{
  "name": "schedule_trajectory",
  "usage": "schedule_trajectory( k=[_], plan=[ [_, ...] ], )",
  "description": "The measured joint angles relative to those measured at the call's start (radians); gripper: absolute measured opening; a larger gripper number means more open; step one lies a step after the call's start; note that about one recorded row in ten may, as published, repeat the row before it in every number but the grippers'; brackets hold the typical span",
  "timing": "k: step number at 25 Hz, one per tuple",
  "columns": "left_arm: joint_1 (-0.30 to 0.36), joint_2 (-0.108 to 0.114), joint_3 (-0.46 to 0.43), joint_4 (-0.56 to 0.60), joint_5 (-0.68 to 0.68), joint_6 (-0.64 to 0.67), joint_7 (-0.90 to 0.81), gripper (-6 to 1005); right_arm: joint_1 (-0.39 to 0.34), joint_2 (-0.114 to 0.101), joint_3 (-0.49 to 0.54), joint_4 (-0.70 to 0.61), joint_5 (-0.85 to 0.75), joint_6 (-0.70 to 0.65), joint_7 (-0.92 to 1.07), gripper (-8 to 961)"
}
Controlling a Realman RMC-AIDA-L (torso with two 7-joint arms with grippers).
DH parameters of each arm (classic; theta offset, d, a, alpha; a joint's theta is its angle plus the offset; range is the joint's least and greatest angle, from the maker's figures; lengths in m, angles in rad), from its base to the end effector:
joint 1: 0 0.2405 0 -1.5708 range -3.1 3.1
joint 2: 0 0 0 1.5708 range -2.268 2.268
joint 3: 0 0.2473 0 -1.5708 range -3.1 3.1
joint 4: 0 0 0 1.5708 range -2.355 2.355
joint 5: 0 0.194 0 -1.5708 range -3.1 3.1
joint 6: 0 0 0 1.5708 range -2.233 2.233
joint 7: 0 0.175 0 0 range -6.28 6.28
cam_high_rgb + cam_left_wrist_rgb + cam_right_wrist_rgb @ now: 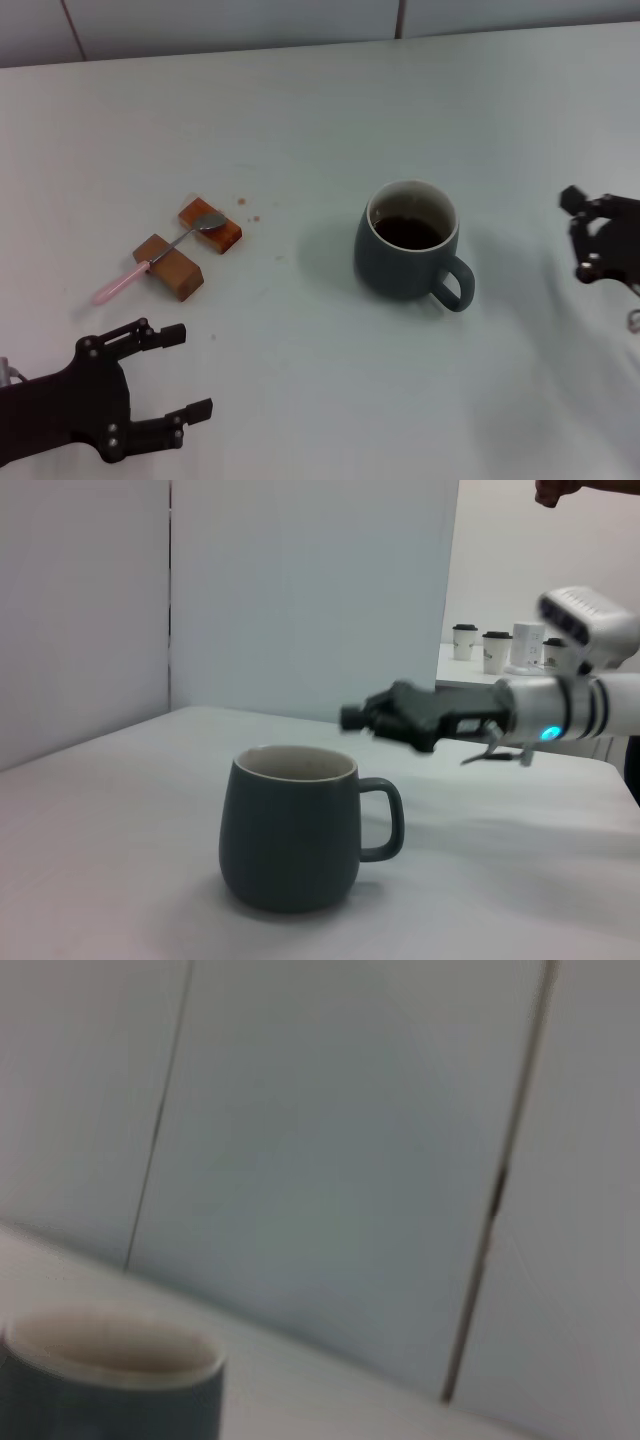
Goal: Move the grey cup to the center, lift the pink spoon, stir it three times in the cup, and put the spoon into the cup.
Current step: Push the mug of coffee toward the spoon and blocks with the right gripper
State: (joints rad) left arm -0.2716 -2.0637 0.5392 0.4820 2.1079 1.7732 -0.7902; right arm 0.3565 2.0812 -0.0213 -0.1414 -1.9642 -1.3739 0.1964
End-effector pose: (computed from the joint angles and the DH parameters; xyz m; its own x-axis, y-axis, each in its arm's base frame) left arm -0.2944 0.2110 -0.0321 0.8270 0.1374 0.5452 0.2913 -0.9341 -0.2064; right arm 0.3229 0.2886 -0.0269 0.8948 0.0650 -0.4417 -0.3491 -0.5148 -0.7830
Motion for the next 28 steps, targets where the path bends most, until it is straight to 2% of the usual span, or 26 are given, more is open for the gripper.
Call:
schedule_trajectory(
  k=[7, 28],
  plan=[
    [-0.006, 0.001, -0.014, 0.006, -0.012, 0.001, 0.000, 841, 0.087, 0.000, -0.044, 0.087, 0.000, 0.151, -0.128, 8],
    [-0.015, 0.004, -0.015, 0.020, -0.026, 0.014, -0.010, 840, 0.223, 0.003, -0.045, 0.241, -0.072, 0.260, -0.172, 7]
  ],
)
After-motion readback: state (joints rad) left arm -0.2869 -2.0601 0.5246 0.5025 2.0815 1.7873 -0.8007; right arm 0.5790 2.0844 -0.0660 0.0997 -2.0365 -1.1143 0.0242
